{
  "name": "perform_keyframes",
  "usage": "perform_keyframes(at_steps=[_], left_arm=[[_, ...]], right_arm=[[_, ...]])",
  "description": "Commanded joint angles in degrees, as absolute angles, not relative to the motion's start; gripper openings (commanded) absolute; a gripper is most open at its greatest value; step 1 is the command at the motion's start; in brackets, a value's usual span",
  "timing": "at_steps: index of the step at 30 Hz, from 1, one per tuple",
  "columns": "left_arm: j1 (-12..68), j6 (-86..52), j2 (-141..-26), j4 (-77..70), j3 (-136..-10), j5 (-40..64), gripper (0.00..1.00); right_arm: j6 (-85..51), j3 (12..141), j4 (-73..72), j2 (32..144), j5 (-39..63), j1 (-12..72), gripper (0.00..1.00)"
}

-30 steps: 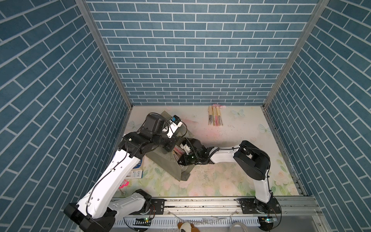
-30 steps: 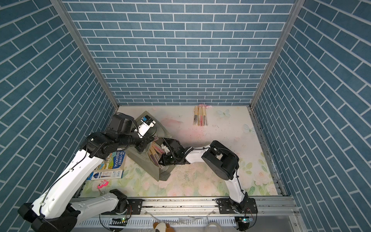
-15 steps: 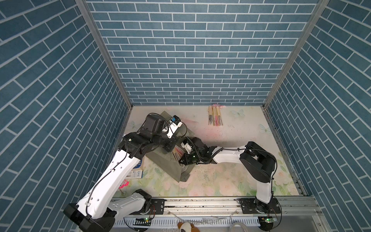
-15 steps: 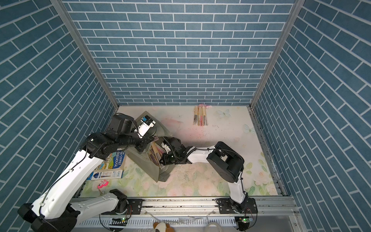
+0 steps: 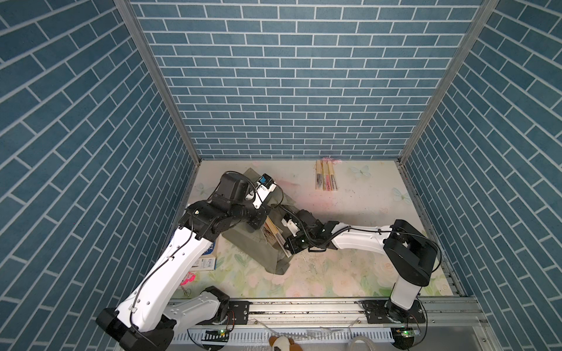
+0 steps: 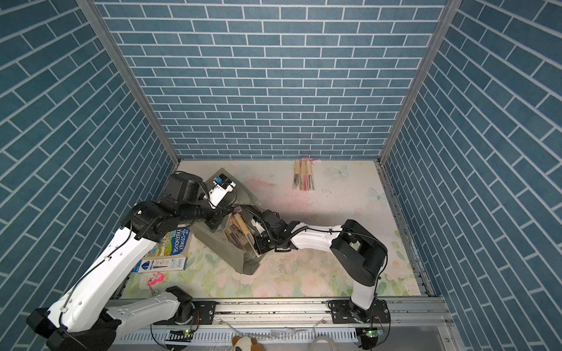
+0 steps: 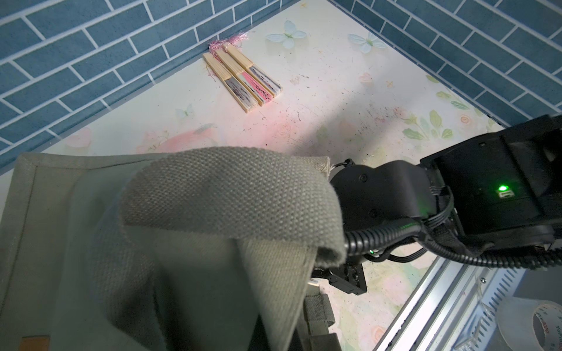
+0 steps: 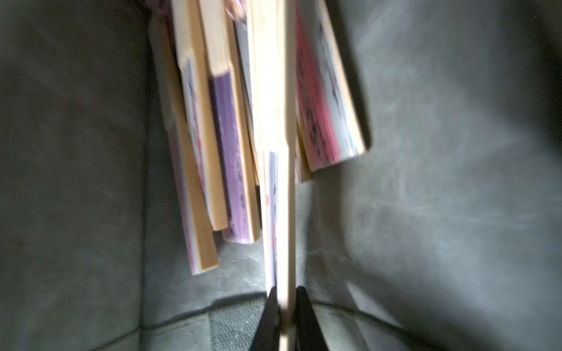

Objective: Take out the folding fans from the tote bags
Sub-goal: Pick up the folding fan from the canvas bag.

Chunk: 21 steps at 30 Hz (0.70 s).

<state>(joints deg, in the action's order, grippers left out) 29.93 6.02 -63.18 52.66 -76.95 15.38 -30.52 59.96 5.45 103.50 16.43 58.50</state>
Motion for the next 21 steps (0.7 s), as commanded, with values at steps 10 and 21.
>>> perform_keyframes(at_steps=[10, 21], left_arm=[[30.25, 6.52, -61.79, 51.77, -76.17, 16.08, 0.0], [30.23, 6.49, -61.39, 51.42, -75.81, 15.85, 0.0]], right_arm=[[-29.62, 64.95, 4.57, 111.94, 20.59, 60.0, 0.23], [-27.77, 61.81, 4.74, 104.42, 18.61, 60.13, 0.07]])
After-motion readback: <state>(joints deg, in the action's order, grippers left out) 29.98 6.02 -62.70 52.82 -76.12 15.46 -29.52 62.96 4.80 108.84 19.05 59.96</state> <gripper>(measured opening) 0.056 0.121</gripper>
